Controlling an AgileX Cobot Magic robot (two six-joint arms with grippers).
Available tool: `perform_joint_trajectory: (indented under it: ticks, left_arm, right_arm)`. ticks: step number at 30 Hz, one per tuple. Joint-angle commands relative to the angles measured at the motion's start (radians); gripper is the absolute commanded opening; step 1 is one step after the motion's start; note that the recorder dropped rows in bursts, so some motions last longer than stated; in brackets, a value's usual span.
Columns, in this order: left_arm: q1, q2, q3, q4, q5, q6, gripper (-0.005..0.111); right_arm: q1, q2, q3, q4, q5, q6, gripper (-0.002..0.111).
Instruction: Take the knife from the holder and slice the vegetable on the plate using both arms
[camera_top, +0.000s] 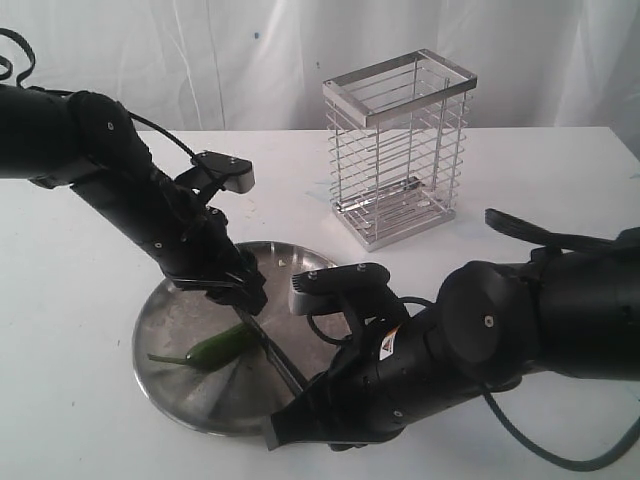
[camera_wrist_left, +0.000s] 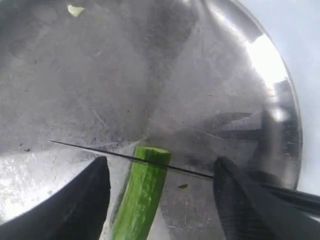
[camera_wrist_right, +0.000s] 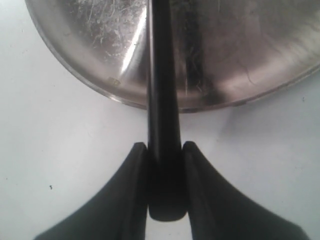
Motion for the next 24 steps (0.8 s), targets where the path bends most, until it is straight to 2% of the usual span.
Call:
perform_joint_trajectory:
  ticks: [1,7,16,24]
  left_arm:
    - [0.000,0.003,0.003,-0.040,0.012,0.035,0.063]
    - [0.000,0.009,0.003,-0.055,0.012,0.092,0.063]
    - [-0.013,0.156,0.037,-0.052,-0.015,0.175,0.063]
    - [-0.013,0.064,0.037,-0.061,-0.030,0.171,0.063]
  right_arm:
    - [0.001,0.002,-0.007,-0.004,0.004,0.009,0.001]
    - [0.001,0.002,-0.007,-0.004,0.004,0.009,0.001]
    - [0.001,0.002,-0.007,-0.004,0.008,0.009,0.001]
    - [0.001,0.015,-0.007,-0.004,0.012,0.009,0.001]
